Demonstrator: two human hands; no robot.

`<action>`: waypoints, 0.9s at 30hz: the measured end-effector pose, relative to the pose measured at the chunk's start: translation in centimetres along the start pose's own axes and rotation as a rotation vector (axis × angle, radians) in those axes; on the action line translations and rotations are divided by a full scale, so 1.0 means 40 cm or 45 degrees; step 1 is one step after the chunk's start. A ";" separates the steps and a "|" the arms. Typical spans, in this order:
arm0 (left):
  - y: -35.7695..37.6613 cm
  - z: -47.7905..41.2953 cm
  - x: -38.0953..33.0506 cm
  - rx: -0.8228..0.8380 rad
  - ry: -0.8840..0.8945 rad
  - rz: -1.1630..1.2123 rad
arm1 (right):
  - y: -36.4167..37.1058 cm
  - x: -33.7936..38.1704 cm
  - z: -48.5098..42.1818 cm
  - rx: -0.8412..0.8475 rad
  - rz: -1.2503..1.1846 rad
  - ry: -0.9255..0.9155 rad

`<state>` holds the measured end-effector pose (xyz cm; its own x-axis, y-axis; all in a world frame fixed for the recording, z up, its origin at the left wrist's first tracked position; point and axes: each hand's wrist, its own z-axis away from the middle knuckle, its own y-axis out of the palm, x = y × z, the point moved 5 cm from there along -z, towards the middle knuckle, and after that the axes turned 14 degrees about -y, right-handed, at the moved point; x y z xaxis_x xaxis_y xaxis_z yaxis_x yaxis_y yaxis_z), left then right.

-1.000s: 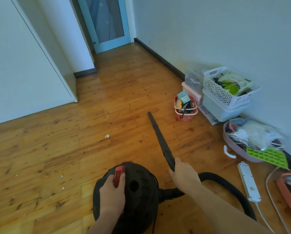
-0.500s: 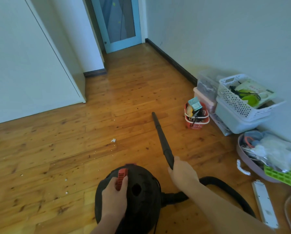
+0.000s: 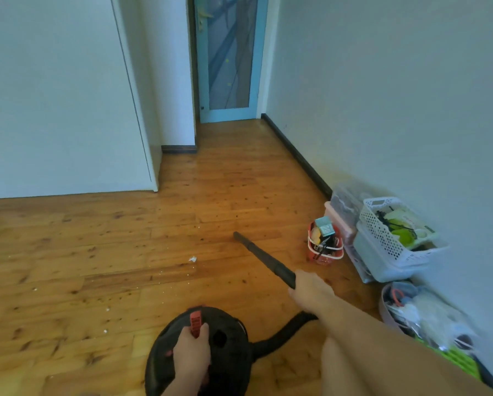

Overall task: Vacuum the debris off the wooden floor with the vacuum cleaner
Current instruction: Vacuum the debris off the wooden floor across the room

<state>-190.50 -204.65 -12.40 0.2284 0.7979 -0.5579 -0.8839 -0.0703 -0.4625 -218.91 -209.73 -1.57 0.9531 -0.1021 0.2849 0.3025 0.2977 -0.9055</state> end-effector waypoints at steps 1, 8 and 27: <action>0.001 -0.009 0.005 0.007 -0.042 -0.008 | -0.021 0.012 0.001 0.007 0.021 -0.007; 0.017 -0.005 0.024 -0.130 -0.162 0.059 | 0.039 0.026 0.001 -0.053 0.122 -0.065; 0.019 -0.092 -0.177 -0.452 0.072 -0.095 | 0.029 -0.127 -0.289 -0.102 -0.117 -0.009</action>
<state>-191.31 -212.54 -11.34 0.3179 0.7751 -0.5461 -0.6696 -0.2242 -0.7080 -223.51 -219.86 -7.70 0.9214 -0.1185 0.3702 0.3876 0.2105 -0.8975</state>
